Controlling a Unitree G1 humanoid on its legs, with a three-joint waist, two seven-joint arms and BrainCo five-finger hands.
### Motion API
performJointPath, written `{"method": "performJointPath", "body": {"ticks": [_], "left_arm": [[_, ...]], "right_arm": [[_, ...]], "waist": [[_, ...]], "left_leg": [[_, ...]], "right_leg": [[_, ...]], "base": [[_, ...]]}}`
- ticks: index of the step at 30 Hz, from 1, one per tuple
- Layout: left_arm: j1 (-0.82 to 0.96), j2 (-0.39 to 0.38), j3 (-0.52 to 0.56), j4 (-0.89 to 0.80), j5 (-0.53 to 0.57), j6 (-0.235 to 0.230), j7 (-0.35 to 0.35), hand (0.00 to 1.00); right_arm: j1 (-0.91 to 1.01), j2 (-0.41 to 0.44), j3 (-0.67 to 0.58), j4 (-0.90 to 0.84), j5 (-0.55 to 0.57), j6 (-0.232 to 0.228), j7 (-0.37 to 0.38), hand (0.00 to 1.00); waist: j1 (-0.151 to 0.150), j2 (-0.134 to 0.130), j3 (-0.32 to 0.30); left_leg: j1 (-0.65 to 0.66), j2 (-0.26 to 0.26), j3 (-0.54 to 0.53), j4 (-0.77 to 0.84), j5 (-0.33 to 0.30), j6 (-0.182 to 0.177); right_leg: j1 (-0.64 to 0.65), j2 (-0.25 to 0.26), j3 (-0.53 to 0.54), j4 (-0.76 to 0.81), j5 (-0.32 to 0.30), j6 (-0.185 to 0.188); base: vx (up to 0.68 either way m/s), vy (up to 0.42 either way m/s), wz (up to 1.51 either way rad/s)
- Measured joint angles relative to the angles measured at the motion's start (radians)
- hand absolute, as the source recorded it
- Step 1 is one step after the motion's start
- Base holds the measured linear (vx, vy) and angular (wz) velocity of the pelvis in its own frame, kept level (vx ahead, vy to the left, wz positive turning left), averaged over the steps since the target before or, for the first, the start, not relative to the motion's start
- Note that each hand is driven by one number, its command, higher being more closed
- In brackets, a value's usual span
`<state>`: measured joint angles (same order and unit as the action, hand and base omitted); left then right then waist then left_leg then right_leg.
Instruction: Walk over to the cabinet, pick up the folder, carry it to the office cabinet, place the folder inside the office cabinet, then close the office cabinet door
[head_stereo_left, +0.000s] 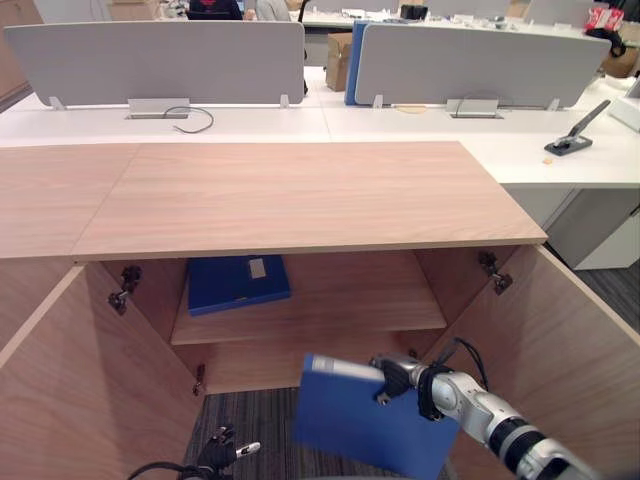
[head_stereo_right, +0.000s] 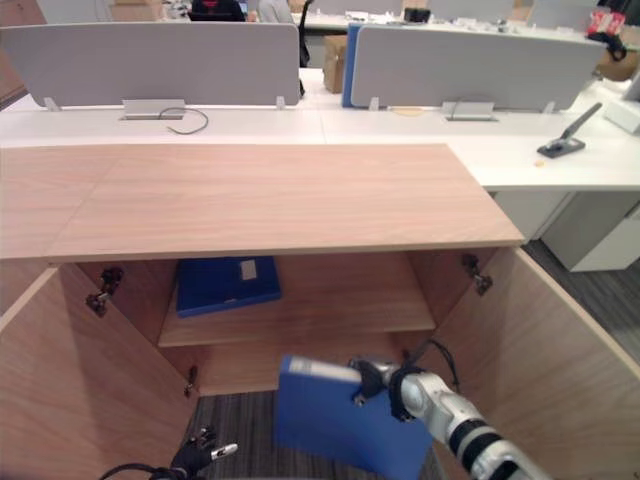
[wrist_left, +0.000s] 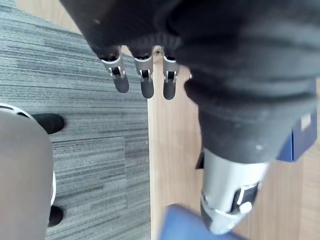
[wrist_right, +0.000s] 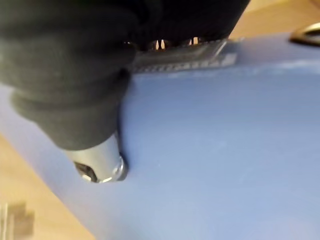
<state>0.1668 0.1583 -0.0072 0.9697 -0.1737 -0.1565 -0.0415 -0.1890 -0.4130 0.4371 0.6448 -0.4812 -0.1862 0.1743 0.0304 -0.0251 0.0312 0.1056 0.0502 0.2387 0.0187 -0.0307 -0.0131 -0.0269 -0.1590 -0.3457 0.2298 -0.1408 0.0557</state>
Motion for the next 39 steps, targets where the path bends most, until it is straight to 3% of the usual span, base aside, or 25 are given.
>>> {"method": "performJointPath", "body": {"ticks": [1,3,5,7,9,10,12,15,16,19,21,23,25,28,30,33,39], "left_arm": [[0.017,-0.012,0.037,0.0,-0.022,0.002,0.017,0.0],[0.046,-0.025,0.075,0.0,-0.052,0.007,0.03,0.0],[0.07,-0.039,0.108,0.0,-0.095,0.013,0.046,0.0],[0.088,-0.051,0.134,0.0,-0.139,0.019,0.06,0.0],[0.097,-0.068,0.16,0.0,-0.172,0.024,0.074,0.0],[0.098,-0.074,0.17,0.0,-0.177,0.025,0.077,0.0],[0.093,-0.096,0.191,-0.01,-0.211,0.031,0.092,0.0],[0.093,-0.116,0.211,-0.051,-0.255,0.031,0.105,0.0],[0.093,-0.117,0.216,-0.063,-0.26,0.031,0.107,0.0],[0.08,-0.117,0.226,-0.121,-0.28,0.028,0.133,0.0],[0.038,-0.116,0.243,-0.149,-0.311,0.027,0.153,0.0],[0.005,-0.112,0.27,-0.19,-0.355,0.013,0.175,0.0],[0.003,-0.112,0.305,-0.258,-0.418,0.008,0.2,0.0],[0.016,-0.113,0.38,-0.355,-0.495,0.0,0.236,0.0],[0.015,-0.116,0.441,-0.413,-0.529,-0.008,0.257,0.0],[0.008,-0.116,0.508,-0.467,-0.542,-0.008,0.288,0.0],[-0.012,-0.142,0.641,-0.53,-0.552,-0.006,0.336,0.0]], "right_arm": [[0.002,0.049,-0.104,0.025,0.097,0.042,-0.046,1.0],[0.002,0.081,-0.189,0.028,0.199,0.068,-0.095,1.0],[0.001,0.119,-0.274,0.049,0.329,0.081,-0.135,1.0],[0.0,0.173,-0.381,0.074,0.551,0.085,-0.189,1.0],[-0.012,0.217,-0.455,0.093,0.837,0.083,-0.223,1.0],[-0.016,0.226,-0.467,0.094,0.905,0.08,-0.23,1.0],[-0.04,0.246,-0.51,0.094,1.174,0.057,-0.238,1.0],[-0.089,0.282,-0.61,0.094,1.4,0.02,-0.244,1.0],[-0.107,0.285,-0.628,0.096,1.431,0.011,-0.245,1.0],[-0.259,0.277,-0.706,0.148,1.556,-0.043,-0.272,1.0],[-0.448,0.233,-0.744,0.212,1.604,-0.066,-0.293,1.0],[-0.567,0.211,-0.778,0.215,1.618,-0.074,-0.315,1.0],[-0.626,0.215,-0.809,0.162,1.66,-0.077,-0.338,1.0],[-0.688,0.226,-0.844,0.096,1.729,-0.081,-0.377,1.0],[-0.738,0.218,-0.881,0.036,1.8,-0.125,-0.407,1.0],[-0.833,0.183,-0.89,0.015,1.878,-0.167,-0.454,1.0],[-0.96,0.136,-0.897,0.013,1.919,-0.185,-0.535,1.0]], "waist": [[0.002,0.013,0.003],[0.01,0.025,0.0],[0.017,0.027,-0.001],[0.02,0.027,0.0],[0.025,0.032,0.0],[0.03,0.034,0.0],[0.032,0.052,0.014],[0.043,0.07,0.05],[0.044,0.072,0.063],[0.053,0.095,0.177],[0.065,0.121,0.288],[0.072,0.128,0.367],[0.082,0.127,0.389],[0.091,0.137,0.407],[0.093,0.138,0.411],[0.089,0.14,0.418],[0.101,0.141,0.43]], "left_leg": [[0.005,0.011,-0.003,0.006,-0.006,-0.005],[0.003,0.03,-0.003,0.024,-0.021,-0.016],[0.004,0.051,-0.005,0.049,-0.038,-0.025],[0.003,0.063,-0.018,0.057,-0.041,-0.028],[0.004,0.065,-0.024,0.057,-0.041,-0.028],[0.003,0.065,-0.024,0.057,-0.041,-0.028],[0.0,0.06,-0.031,0.057,-0.041,-0.028],[-0.01,0.048,-0.058,0.057,-0.034,-0.026],[-0.019,0.045,-0.067,0.059,-0.03,-0.024],[-0.055,0.037,-0.109,0.105,-0.02,-0.024],[-0.143,0.028,-0.128,0.189,-0.022,-0.022],[-0.224,0.017,-0.136,0.258,-0.033,-0.011],[-0.352,0.009,-0.139,0.363,-0.069,-0.013],[-0.51,0.034,-0.137,0.539,-0.135,-0.009],[-0.62,0.037,-0.132,0.643,-0.16,-0.003],[-0.764,0.036,-0.131,0.78,-0.196,0.013],[-0.932,0.024,-0.135,0.908,-0.219,0.003]], "right_leg": [[0.018,0.014,-0.008,-0.021,0.018,0.004],[0.041,0.039,-0.009,-0.055,0.039,-0.007],[0.075,0.064,-0.016,-0.097,0.055,-0.008],[0.103,0.081,-0.036,-0.134,0.067,-0.008],[0.121,0.088,-0.04,-0.159,0.075,-0.008],[0.122,0.088,-0.041,-0.164,0.076,-0.008],[0.143,0.088,-0.052,-0.194,0.095,-0.005],[0.154,0.081,-0.072,-0.209,0.107,-0.003],[0.154,0.076,-0.085,-0.208,0.108,-0.004],[0.135,0.054,-0.118,-0.156,0.103,-0.009],[0.028,0.004,-0.12,0.003,0.05,-0.022],[-0.075,-0.048,-0.122,0.153,-0.006,-0.033],[-0.2,-0.101,-0.126,0.289,-0.071,-0.035],[-0.323,-0.137,-0.142,0.434,-0.135,-0.049],[-0.42,-0.187,-0.143,0.555,-0.182,-0.057],[-0.551,-0.244,-0.139,0.699,-0.229,-0.077],[-0.723,-0.309,-0.117,0.862,-0.292,-0.087]], "base": [[0.02,-0.034,0.0],[0.05,-0.063,-0.03],[0.08,-0.097,0.02],[0.06,-0.088,0.16],[0.04,-0.039,0.09],[0.02,-0.007,0.04],[0.0,0.019,0.09],[-0.06,0.046,0.24],[-0.1,0.037,0.41],[-0.2,0.046,0.38],[-0.29,0.067,0.22],[-0.27,0.017,0.24],[-0.28,-0.035,0.31],[-0.17,-0.09,0.26],[-0.08,-0.089,0.32],[-0.07,-0.024,0.18],[-0.1,-0.008,0.14]]}}
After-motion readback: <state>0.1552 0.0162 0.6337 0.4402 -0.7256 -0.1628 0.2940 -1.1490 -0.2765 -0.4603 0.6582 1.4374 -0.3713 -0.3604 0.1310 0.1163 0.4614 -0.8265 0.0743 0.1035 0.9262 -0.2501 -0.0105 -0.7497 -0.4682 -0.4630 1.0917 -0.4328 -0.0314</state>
